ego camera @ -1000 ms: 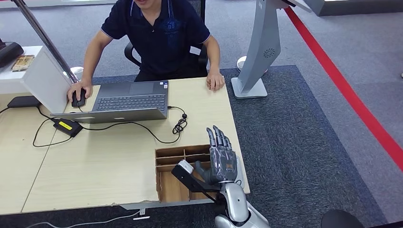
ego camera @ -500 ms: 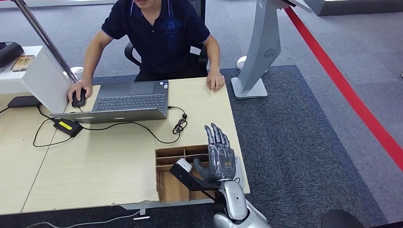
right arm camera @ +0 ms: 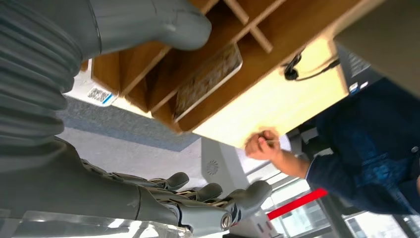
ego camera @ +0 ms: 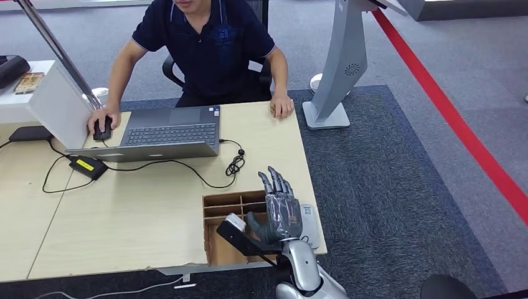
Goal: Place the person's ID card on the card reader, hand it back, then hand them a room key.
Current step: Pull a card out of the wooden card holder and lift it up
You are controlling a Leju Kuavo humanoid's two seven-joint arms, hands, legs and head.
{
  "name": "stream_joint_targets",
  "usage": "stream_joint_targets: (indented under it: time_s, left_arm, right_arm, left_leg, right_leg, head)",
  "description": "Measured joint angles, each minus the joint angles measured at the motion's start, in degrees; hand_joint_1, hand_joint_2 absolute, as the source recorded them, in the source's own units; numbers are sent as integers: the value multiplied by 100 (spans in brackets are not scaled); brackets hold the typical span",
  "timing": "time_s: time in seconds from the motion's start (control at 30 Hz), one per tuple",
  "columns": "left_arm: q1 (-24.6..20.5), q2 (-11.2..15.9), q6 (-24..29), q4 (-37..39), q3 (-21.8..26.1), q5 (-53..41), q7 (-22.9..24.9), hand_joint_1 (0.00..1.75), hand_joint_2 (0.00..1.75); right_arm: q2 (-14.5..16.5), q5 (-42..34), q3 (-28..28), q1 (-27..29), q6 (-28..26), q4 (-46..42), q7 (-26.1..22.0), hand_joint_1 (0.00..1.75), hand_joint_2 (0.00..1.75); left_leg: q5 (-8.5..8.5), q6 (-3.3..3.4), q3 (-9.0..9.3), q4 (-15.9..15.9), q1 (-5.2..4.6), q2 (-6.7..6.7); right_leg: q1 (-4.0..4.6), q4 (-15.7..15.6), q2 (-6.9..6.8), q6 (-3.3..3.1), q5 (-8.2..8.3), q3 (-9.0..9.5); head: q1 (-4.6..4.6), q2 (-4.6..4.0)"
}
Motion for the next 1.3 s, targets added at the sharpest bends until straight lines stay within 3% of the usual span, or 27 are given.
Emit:
stream_joint_targets:
  time_s: [0.3,0.87,0.97,1.1,1.13,1.17,1.3]
  left_arm:
    - [250,514,-1048,-2,735,1054,201,0,0]
    - [346,835,-1069,-102,1206,1434,311,0,0]
    - [330,765,-408,-182,1122,677,56,0,0]
    - [161,90,2574,-230,554,-2305,414,0,0]
    - [115,-78,3019,-235,407,-2758,463,0,0]
    - [61,-210,3219,-239,283,-2911,461,0,0]
    - [-50,-489,3027,-245,-130,-2685,337,0,0]
  right_arm:
    - [116,-290,222,-126,39,167,-313,52,175]
    - [212,-399,479,-251,-24,481,-369,46,175]
    - [211,-268,484,-243,-206,507,-163,44,175]
    - [162,-62,421,-210,-439,507,297,41,175]
    - [153,-51,402,-212,-427,505,283,41,175]
    - [149,-32,382,-214,-416,503,258,41,175]
    - [144,72,285,-215,-404,502,221,45,175]
  left_leg:
    - [1,-1,-1,0,2,0]
    - [0,-1,-1,0,0,0]
    - [1,0,1,0,-6,-2]
    - [5,7,-6,0,-21,-9]
    - [5,8,-7,0,-22,-6]
    - [5,8,-8,0,-21,-3]
    - [5,10,-9,3,-21,2]
  right_leg:
    - [2,1,-1,-2,-1,-1]
    - [1,0,-1,-2,-1,-1]
    - [-5,-3,-3,-1,-1,-7]
    - [-21,-3,-9,8,6,-5]
    - [-21,-3,-6,10,10,-5]
    - [-19,-5,-3,13,13,-5]
    - [-20,-11,1,17,20,-8]
  head:
    - [-1,0]
    - [0,0]
    - [-2,0]
    - [-1,0]
    - [4,0]
    - [4,0]
    - [2,0]
